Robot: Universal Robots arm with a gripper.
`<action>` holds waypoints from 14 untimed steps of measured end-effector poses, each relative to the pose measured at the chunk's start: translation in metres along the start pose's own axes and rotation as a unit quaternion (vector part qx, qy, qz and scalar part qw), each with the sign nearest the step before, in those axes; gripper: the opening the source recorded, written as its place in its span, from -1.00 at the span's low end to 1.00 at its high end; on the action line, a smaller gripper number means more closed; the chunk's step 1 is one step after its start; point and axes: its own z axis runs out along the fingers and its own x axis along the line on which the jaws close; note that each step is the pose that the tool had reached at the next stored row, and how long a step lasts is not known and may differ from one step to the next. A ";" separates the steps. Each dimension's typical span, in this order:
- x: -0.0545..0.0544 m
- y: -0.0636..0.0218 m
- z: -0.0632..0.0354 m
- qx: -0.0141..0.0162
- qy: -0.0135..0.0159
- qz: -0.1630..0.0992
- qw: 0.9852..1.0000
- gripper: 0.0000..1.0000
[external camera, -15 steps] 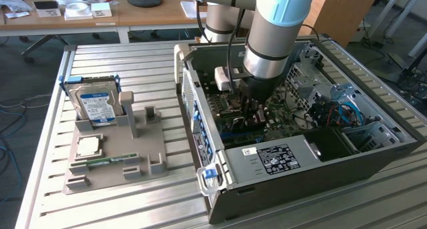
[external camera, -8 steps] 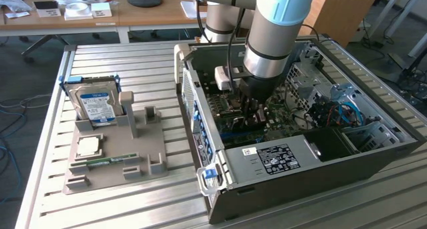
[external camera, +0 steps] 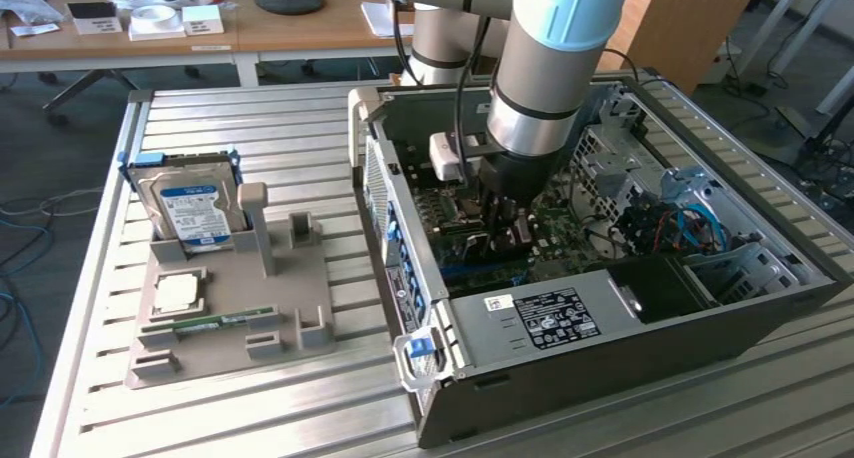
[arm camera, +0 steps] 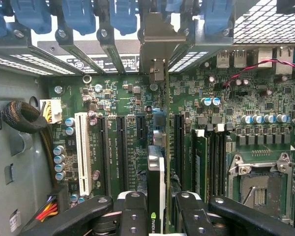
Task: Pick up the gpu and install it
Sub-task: 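Insert the gpu into the slot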
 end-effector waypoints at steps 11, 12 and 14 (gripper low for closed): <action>-0.001 0.0001 0.0001 0.000 0.000 -0.006 1.000 -0.47; -0.001 0.0002 0.0002 0.000 0.000 -0.007 1.000 -0.47; -0.001 0.0005 0.0014 0.000 0.000 -0.007 1.000 -0.47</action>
